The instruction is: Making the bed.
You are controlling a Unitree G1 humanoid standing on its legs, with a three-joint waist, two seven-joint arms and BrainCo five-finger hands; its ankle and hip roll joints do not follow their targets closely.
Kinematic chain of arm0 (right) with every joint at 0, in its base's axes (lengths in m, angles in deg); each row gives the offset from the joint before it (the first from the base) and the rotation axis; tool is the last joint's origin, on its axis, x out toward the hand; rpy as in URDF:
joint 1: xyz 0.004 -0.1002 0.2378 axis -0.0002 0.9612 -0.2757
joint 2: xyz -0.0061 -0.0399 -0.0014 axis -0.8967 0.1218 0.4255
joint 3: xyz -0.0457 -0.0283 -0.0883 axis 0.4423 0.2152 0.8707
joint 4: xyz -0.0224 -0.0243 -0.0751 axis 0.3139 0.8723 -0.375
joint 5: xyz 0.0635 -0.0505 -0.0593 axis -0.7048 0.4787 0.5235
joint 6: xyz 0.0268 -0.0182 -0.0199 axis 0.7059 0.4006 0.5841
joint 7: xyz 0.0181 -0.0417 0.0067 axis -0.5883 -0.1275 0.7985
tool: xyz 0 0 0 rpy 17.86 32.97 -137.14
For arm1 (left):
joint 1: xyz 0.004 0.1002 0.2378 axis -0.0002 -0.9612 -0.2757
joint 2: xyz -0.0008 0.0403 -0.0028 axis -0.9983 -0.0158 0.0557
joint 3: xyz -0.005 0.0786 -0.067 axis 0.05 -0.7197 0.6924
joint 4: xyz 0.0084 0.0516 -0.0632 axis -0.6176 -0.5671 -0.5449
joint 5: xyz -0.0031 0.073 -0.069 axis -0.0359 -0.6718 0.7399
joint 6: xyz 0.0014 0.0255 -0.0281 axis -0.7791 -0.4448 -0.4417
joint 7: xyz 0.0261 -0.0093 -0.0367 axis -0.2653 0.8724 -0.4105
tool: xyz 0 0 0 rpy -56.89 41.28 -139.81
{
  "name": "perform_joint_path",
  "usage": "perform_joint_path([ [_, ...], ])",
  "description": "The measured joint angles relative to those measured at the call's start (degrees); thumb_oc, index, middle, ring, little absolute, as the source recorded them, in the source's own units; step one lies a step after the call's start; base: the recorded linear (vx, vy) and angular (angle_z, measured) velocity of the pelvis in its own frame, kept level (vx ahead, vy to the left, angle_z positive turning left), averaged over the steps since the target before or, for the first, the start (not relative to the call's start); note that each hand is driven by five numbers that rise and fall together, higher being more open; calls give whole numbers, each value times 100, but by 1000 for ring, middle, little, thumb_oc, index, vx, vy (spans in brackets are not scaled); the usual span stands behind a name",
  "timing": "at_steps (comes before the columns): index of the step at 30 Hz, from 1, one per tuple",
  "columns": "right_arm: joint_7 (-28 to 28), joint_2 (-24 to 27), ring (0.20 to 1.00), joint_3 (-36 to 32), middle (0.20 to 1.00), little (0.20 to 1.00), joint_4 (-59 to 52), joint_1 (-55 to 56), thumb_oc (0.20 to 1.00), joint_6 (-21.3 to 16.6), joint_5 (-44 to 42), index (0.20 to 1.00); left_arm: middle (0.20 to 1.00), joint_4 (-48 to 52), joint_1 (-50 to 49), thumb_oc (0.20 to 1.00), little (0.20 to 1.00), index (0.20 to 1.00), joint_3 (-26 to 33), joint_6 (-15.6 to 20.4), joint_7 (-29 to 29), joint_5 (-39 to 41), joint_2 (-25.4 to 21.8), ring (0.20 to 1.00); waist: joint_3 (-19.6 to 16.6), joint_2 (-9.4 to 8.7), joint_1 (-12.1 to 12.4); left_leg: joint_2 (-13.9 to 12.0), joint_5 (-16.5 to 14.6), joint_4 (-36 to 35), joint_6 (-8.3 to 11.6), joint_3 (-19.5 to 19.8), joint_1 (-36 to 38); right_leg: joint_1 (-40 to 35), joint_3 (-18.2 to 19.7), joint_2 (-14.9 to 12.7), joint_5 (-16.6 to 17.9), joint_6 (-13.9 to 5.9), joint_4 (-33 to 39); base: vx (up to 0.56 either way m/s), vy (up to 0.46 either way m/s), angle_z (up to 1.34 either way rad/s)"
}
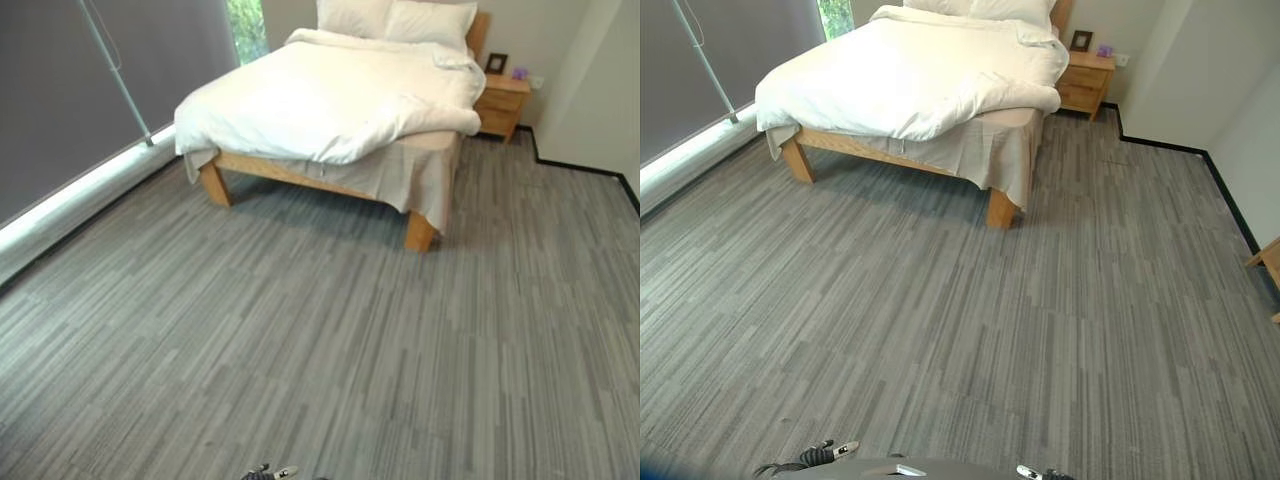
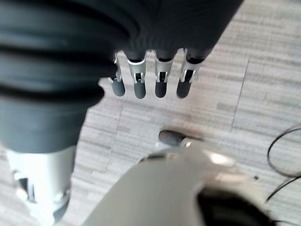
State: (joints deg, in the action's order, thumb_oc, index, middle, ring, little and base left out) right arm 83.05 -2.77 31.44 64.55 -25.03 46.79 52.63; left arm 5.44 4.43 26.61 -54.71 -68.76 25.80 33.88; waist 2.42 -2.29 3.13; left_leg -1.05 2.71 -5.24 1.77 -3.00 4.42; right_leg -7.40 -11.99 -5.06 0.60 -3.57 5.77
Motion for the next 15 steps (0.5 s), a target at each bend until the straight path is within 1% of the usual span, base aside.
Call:
perform_joint_path([
  [3, 0, -8, 1000, 48, 1000, 1000, -190, -23, 1000, -11, 47, 1000, 1000, -5, -50, 1000, 1000, 1000, -158, -3, -16, -60, 24, 1000, -79, 51, -22, 13, -29, -2, -36, -115, 58, 13, 133, -15, 4, -18, 7, 20, 32, -21],
  [5, 3, -8, 1000, 121, 1000, 1000, -286, -39, 1000, -48, 48, 1000, 1000, -4, -109, 1000, 1000, 1000, -213, -3, -20, -79, 32, 1000, -162, 88, -86, -9, -56, -4, -18, -230, 85, 29, 246, -10, 21, -42, 15, 26, 26, -29],
  [8, 0, -7, 1000, 159, 1000, 1000, -140, 12, 1000, -46, 52, 1000, 1000, -4, -112, 1000, 1000, 1000, -259, -1, -18, -185, 25, 1000, -274, 51, -135, -36, -72, -14, -4, -282, 109, 37, 310, -6, 26, -38, 19, 57, 27, -11],
  [9, -2, 4, 1000, 155, 1000, 1000, -91, 47, 1000, -13, 51, 1000, 1000, -6, -111, 1000, 1000, 1000, -264, -1, -16, -184, 21, 1000, -307, 70, -136, -41, -73, -12, -2, -283, 114, 33, 313, -1, 26, -38, 19, 64, 16, -3],
  [11, 3, 24, 1000, -16, 1000, 1000, 143, 64, 1000, 34, 43, 1000, 1000, -20, -101, 1000, 1000, 1000, -207, -5, 1, -167, 25, 1000, -347, 48, -133, -51, -79, -19, 6, -299, 139, 21, 333, 11, 26, -37, 19, 28, 12, -4],
  [13, 3, 106, 1000, -29, 1000, 1000, 61, 71, 1000, 83, -66, 1000, 1000, 4, -66, 1000, 1000, 1000, -190, -17, 7, -147, -8, 1000, -380, 25, -140, -60, -79, -6, 6, -315, 151, 22, 358, 22, 30, -31, 19, 5, 13, -6],
  [14, -3, 171, 1000, -87, 1000, 1000, -103, 46, 1000, 140, -201, 1000, 1000, 165, -27, 1000, 1000, 1000, -190, -104, 3, -25, -35, 1000, -391, 18, -166, -61, -79, -4, 5, -338, 161, 29, 392, 26, 38, -20, 12, -35, 13, -22],
  [15, -11, 290, 1000, -175, 1000, 1000, -417, -21, 1000, 110, -400, 1000, 1000, 520, -13, 1000, 1000, 1000, -216, -65, -15, 259, -77, 1000, -374, 21, -133, -81, -78, -35, 6, -421, 129, 97, 472, 33, 75, -17, 23, -63, 23, -21],
])
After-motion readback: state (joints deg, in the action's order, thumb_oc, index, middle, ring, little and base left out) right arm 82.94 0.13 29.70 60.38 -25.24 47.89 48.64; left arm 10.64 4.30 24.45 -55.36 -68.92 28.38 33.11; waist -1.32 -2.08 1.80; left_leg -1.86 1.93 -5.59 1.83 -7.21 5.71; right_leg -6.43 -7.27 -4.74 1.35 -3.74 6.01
